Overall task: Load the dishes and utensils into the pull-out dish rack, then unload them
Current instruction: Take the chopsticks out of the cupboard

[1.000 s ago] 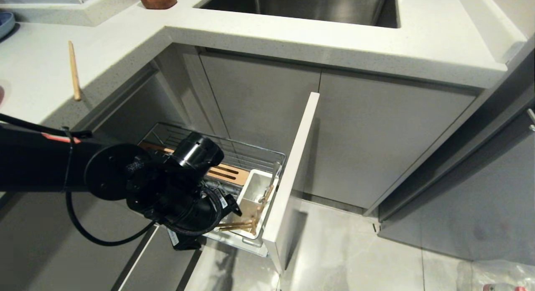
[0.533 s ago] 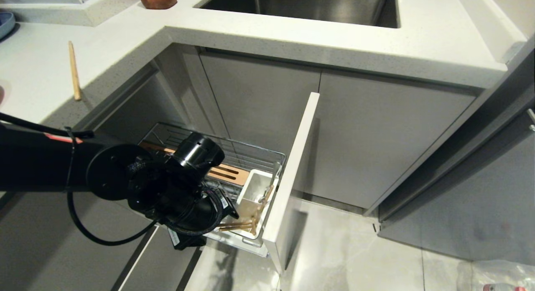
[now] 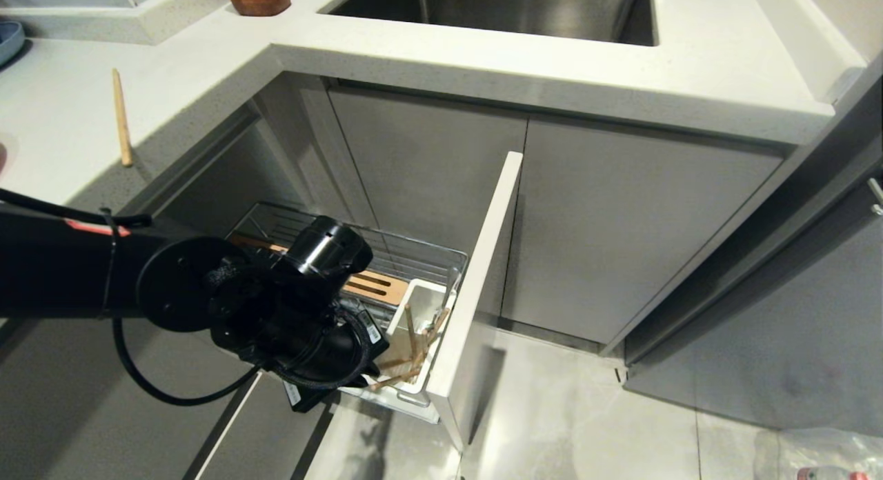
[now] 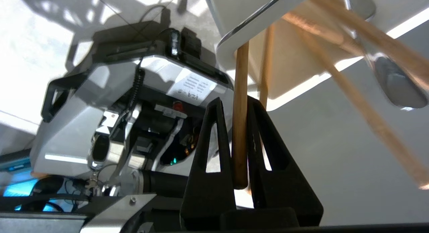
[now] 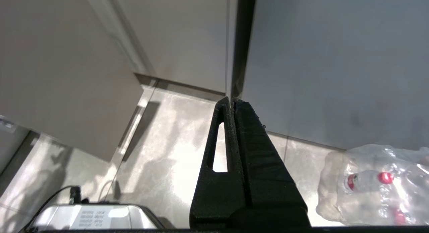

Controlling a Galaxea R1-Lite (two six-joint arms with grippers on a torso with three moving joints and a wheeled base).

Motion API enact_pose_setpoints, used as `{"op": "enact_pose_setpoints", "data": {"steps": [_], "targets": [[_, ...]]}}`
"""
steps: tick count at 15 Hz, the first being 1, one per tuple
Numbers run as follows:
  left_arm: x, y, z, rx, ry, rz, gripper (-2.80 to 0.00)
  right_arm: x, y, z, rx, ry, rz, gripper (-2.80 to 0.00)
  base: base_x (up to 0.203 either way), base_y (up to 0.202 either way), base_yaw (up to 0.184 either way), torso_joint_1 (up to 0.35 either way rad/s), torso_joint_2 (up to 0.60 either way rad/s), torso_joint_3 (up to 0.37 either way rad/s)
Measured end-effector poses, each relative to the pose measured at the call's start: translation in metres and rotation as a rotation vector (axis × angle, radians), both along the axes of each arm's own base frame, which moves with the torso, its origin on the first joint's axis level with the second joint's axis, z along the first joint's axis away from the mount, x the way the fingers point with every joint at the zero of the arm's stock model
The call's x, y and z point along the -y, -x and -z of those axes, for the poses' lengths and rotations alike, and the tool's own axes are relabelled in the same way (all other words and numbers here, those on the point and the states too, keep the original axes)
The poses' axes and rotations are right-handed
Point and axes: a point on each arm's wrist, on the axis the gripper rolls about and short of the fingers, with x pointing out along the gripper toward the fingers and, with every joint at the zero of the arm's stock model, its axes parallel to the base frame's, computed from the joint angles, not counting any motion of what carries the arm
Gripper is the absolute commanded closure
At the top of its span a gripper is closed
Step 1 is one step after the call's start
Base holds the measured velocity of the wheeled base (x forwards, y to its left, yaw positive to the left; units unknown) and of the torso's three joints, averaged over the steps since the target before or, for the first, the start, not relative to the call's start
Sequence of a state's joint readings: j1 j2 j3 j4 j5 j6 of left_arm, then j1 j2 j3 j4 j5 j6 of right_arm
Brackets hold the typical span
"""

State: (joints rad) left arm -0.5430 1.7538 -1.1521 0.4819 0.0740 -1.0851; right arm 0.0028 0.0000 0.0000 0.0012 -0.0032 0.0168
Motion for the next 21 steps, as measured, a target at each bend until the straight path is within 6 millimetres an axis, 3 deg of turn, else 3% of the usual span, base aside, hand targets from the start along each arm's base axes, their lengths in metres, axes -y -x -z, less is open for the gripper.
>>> {"op": "enact_pose_setpoints", "data": {"steps": [6,9,21], "targets": [[-0.001,0.001,-0.001,0.004,-0.001,-0.003,0.00,0.000,0.000,0.000,0.001,0.000,0.000,0.00,0.000,0.000,0.000,0.000,0.00,0.000],[-0.002,0.002,-0.011,0.031,0.013,-0.005,0.00,0.000,0.000,0.000,0.001,0.000,0.000,0.00,0.000,0.000,0.000,0.000,0.00,0.000],[-0.020,0.044,-0.109,0.230,0.114,0.003,0.00,0.000,0.000,0.000,0.001,0.000,0.000,0.00,0.000,0.000,0.000,0.000,0.00,0.000]]}}
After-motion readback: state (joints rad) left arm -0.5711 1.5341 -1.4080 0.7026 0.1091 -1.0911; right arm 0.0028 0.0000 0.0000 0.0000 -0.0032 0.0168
